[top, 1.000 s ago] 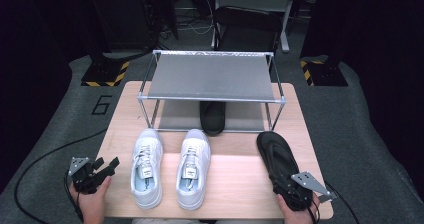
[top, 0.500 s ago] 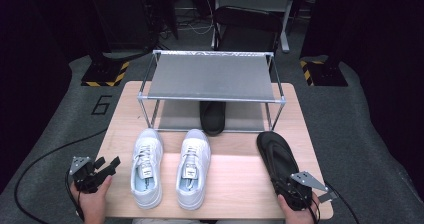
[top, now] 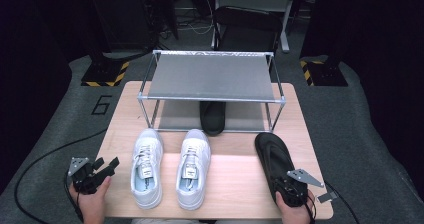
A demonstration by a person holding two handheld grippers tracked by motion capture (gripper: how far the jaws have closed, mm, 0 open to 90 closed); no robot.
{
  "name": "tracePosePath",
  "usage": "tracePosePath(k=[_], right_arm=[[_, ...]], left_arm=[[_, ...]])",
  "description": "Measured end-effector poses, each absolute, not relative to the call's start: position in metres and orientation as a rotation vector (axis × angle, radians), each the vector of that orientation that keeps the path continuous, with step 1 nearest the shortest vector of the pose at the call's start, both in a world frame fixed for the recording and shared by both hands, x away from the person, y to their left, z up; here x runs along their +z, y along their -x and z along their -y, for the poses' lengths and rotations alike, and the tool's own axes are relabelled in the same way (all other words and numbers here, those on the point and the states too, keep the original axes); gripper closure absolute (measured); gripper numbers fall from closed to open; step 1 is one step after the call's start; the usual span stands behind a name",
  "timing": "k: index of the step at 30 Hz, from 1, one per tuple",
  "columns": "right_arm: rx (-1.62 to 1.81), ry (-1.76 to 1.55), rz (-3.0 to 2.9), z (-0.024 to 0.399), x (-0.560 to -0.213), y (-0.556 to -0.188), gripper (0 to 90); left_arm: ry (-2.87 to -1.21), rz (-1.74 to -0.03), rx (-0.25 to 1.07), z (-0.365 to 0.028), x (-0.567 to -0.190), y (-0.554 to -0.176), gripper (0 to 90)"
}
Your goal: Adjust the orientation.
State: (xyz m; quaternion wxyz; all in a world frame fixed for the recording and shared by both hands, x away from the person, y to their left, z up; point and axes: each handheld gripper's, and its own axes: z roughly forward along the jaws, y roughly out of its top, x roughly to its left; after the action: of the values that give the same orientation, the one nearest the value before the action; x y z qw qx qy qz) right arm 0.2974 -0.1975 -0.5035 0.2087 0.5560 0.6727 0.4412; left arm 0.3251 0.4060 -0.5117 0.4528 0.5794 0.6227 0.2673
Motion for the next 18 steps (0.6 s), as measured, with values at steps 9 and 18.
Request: tracePosePath(k=[9,18], right_arm=[[1.325,-1.405,-2.062,0.137,-0.506,-0.298,83.6],[1.392,-1.381,-2.014,0.138,-0.494,-0.298,73.9]], left_arm=[[-1.427,-1.541,0.667,-0.408,-0.513,-0.323,33.8],[-1.414,-1.578,0.658,-0.415,-0.516,-0.319,33.9]])
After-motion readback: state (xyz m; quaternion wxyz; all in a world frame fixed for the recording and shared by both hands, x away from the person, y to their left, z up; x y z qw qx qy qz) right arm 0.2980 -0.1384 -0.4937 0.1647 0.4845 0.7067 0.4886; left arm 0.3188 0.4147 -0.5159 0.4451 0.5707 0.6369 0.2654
